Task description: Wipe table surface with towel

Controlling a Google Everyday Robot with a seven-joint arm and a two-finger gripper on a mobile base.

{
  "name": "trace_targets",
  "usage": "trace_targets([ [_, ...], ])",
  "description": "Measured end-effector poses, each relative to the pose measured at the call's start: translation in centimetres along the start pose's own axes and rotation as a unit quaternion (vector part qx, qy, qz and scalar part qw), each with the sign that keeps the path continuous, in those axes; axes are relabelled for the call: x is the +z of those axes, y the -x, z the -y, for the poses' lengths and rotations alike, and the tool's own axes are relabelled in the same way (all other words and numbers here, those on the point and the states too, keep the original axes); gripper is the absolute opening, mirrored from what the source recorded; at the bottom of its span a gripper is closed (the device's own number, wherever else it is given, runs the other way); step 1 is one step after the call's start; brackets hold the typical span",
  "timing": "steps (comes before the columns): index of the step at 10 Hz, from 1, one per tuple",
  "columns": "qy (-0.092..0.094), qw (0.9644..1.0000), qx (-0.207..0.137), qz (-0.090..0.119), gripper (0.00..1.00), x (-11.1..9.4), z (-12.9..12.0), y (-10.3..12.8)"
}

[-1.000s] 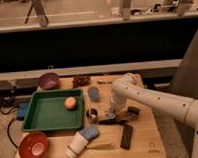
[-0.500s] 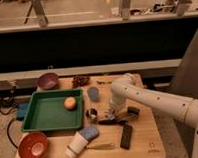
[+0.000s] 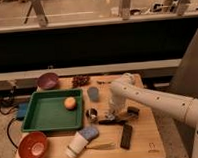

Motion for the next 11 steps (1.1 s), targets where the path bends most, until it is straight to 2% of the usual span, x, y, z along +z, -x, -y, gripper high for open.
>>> trace_targets([
  [3,0.003,1.0000,0.000,0.000,0.00,-0.1,0.2,0.4],
  [5,0.003,1.0000,-0.004,0.001,0.00,-0.1,1.2,0.6],
  [8,0.009,1.0000,-0.004,0.003,0.00,-0.2,0.7,0.8],
  [11,0.010,0.9999,-0.009,0.005,0.00,-0.2,1.5,1.2],
])
